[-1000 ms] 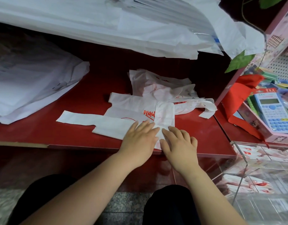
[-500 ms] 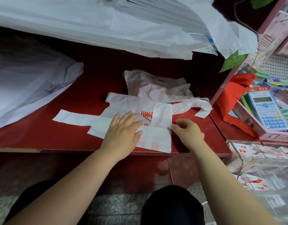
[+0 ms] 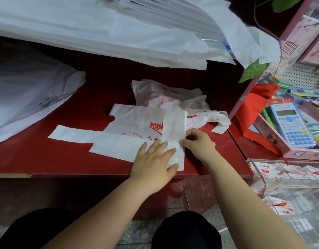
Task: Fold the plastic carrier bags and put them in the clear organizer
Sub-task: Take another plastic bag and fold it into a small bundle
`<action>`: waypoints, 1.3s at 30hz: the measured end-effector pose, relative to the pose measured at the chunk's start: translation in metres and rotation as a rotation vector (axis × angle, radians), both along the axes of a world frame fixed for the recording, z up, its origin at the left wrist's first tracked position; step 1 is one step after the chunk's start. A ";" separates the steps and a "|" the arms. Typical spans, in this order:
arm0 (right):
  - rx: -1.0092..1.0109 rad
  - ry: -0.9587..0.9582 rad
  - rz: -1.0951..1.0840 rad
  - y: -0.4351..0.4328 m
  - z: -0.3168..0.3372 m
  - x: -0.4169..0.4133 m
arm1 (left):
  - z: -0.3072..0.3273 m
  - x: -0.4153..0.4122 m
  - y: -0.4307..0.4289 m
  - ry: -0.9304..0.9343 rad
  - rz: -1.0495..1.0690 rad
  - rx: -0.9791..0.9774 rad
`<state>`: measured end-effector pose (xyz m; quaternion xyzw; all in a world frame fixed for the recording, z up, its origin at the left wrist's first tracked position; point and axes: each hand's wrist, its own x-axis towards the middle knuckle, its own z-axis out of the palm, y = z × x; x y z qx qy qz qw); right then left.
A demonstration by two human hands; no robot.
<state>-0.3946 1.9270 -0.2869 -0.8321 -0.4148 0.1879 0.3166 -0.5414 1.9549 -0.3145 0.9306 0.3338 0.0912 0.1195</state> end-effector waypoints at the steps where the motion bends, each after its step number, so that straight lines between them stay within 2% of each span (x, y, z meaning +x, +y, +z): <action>1: 0.024 0.025 0.045 -0.001 0.000 0.000 | 0.000 0.000 0.000 -0.002 -0.001 -0.008; 3: 0.075 0.061 0.114 -0.002 -0.004 0.002 | 0.000 -0.001 0.000 0.008 -0.004 -0.010; 9: 0.133 -0.003 0.199 -0.004 -0.008 0.004 | -0.003 -0.002 0.001 -0.043 -0.031 0.051; 12: 0.158 -0.088 0.221 -0.008 -0.011 0.006 | -0.009 -0.007 0.001 -0.270 -0.059 0.182; 15: 0.201 -0.145 0.243 -0.010 -0.013 0.006 | -0.024 -0.017 0.001 -0.582 0.030 0.292; 18: 0.224 -0.177 0.263 -0.012 -0.016 0.006 | -0.029 -0.022 -0.002 -0.705 0.144 0.401; 24: 0.211 -0.236 0.280 -0.013 -0.017 0.003 | -0.022 -0.019 0.006 -0.322 -0.024 0.385; 26: 0.196 -0.209 0.288 -0.015 -0.016 0.002 | -0.024 -0.021 0.007 -0.259 -0.040 0.368; 30: 0.182 -0.103 0.252 -0.029 -0.014 -0.004 | -0.024 -0.022 0.006 -0.253 -0.029 0.354; 32: 0.243 -0.090 0.248 -0.038 -0.015 -0.010 | -0.023 -0.023 0.005 -0.241 -0.017 0.348; 36: 0.243 -0.110 0.290 -0.051 -0.023 -0.025 | -0.024 -0.024 0.004 -0.254 -0.022 0.328; 39: 0.356 -0.203 0.158 -0.048 -0.018 -0.035 | -0.024 -0.023 0.002 -0.280 -0.024 0.339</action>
